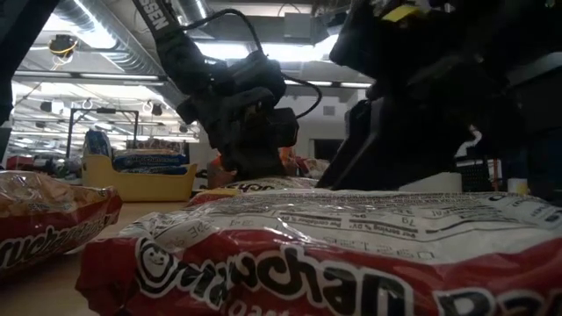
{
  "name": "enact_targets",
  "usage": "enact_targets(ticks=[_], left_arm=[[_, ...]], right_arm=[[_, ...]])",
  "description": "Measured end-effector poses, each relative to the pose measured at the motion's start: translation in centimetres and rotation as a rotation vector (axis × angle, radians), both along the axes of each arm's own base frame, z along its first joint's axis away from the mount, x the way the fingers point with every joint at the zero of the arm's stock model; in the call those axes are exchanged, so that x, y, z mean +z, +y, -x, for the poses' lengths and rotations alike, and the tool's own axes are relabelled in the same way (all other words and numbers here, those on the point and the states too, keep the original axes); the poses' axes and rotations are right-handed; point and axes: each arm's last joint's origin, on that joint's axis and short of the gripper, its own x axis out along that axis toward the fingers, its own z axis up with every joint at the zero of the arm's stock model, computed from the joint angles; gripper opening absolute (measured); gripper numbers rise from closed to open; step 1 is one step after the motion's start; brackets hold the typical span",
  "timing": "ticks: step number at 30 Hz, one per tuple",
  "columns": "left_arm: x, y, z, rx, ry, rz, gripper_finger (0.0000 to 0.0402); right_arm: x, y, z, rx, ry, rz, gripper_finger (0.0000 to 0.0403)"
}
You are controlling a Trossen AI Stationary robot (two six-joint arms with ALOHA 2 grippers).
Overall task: Sort Maruchan noodles
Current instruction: Put the red noodle pack into the blue bin
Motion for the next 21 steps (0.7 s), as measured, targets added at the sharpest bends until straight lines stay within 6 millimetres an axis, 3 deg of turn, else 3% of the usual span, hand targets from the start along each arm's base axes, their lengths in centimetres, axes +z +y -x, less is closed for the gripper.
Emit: enact_targets(ticks=[7, 11, 21], left_arm=[[0.2, 1.1, 0.5, -0.113, -0.014, 0.235, 0.0223], [0.3, 2.3, 0.7, -0.093, -0.010, 0.314, 0.0223], [0.2, 1.0, 0.3, -0.055, 0.001, 0.197, 0.0222]], right_arm=[[-0.1, -0.9, -0.3, -0.031, 0.006, 0.016, 0.0232], [-0.1, -1.0, -0.3, -0.034, 0.012, 0.023, 0.0232], [-0.1, -1.6, -0.4, -0.079, 0.001, 0.092, 0.0232]])
